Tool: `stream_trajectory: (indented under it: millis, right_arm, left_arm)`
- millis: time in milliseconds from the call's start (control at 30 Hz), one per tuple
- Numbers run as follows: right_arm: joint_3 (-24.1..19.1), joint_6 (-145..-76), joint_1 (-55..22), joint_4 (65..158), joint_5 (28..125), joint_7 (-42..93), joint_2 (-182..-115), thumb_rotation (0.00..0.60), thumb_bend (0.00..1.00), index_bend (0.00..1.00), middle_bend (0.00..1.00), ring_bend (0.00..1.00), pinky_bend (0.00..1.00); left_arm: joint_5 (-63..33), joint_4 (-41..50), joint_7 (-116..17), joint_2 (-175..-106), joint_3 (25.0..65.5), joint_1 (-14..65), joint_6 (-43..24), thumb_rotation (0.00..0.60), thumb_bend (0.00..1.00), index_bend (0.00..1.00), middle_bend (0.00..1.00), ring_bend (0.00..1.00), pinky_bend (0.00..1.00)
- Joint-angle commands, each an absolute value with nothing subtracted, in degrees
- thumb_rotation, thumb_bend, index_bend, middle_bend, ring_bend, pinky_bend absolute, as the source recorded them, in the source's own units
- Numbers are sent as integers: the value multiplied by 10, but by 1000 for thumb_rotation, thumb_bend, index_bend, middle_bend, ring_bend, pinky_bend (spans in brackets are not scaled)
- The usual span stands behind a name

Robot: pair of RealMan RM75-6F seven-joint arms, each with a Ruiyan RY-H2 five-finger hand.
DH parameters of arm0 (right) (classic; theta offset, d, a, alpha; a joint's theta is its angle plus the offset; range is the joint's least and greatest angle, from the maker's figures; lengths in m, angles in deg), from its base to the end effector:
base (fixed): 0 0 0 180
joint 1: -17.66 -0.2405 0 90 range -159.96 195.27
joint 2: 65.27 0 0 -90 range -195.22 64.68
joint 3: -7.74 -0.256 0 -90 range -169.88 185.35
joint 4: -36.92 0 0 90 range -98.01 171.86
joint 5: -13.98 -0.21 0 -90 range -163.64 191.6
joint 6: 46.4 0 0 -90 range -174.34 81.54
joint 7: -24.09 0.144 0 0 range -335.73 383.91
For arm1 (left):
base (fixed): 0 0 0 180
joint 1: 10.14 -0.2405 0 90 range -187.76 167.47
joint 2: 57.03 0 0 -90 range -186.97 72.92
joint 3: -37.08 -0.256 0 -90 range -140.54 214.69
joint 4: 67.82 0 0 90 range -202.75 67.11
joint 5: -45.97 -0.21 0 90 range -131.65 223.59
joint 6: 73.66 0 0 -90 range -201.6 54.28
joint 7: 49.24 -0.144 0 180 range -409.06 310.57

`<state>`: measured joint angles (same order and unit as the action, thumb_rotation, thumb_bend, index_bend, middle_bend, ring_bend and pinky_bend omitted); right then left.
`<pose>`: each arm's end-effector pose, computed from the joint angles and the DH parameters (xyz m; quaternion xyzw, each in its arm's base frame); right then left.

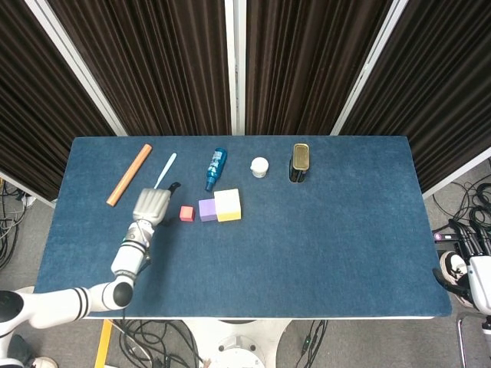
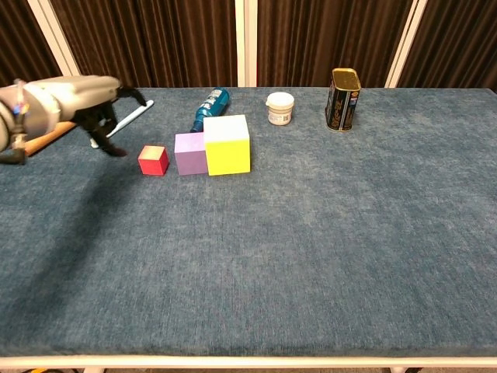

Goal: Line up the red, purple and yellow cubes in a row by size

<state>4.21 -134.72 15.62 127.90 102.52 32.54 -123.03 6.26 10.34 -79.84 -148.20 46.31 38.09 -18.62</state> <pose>-0.3201 -0.1683 0.2037 0.5828 -0.3745 0.4088 0.5941 -0.1787 0.3762 -0.0198 -0.7033 -0.4287 -0.2702 0.4986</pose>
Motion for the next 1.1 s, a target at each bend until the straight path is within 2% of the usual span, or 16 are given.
stream_trajectory:
  millis: [33, 200, 633, 1100]
  right_arm:
    - [42, -1348, 156, 1280, 1026, 325, -1231, 600, 127, 47, 120, 13, 128]
    - [42, -1350, 157, 1283, 1025, 319, -1228, 600, 128, 47, 121, 14, 128]
    - [40, -1344, 157, 1289, 1017, 312, -1226, 600, 128, 47, 121, 14, 128]
    - [40, -1344, 157, 1291, 1016, 310, -1225, 600, 128, 47, 121, 14, 128]
  left_arm:
    - [45, 56, -799, -1500, 452, 378, -192, 600, 159, 196, 925, 928, 1000]
    - [27, -11, -792, -1543, 459, 385, -196, 600, 117, 192, 924, 928, 1000]
    - [-15, -111, -759, -1602, 479, 387, -210, 600, 115, 191, 925, 928, 1000]
    - [-13, -106, -749, -1616, 511, 388, -228, 600, 115, 191, 924, 928, 1000]
